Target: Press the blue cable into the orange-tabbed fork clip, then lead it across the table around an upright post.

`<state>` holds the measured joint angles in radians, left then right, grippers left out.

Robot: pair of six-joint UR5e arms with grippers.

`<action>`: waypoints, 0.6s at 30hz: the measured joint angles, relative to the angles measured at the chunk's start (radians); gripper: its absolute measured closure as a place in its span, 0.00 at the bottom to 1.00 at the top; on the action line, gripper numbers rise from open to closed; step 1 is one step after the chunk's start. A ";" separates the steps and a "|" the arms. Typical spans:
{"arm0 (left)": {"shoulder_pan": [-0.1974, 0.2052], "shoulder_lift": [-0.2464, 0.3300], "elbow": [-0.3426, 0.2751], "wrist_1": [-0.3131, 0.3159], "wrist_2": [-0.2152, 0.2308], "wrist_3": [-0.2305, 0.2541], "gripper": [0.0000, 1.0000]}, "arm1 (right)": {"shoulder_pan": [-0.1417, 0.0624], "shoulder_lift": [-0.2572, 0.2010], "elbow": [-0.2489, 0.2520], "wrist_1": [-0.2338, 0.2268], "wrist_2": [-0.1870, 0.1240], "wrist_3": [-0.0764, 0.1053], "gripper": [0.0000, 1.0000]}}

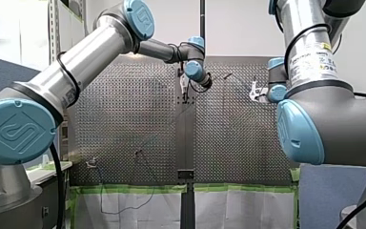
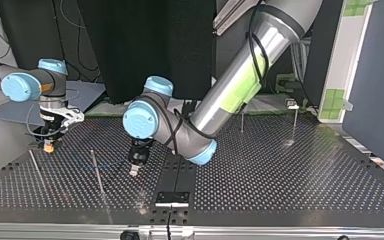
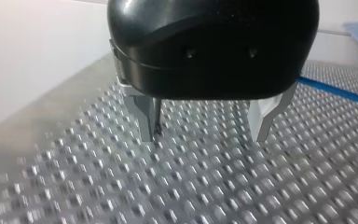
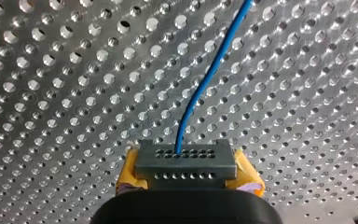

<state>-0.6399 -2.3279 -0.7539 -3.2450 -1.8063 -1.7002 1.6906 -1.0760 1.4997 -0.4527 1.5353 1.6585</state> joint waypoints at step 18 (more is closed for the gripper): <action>-0.040 0.006 0.087 -0.164 0.125 0.063 0.00 | -0.004 0.033 0.000 -0.004 -0.007 0.000 1.00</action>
<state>-0.6801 -2.3222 -0.6673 -3.4090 -1.6813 -1.6376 1.6867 -1.0426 1.4997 -0.4562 1.5281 1.6585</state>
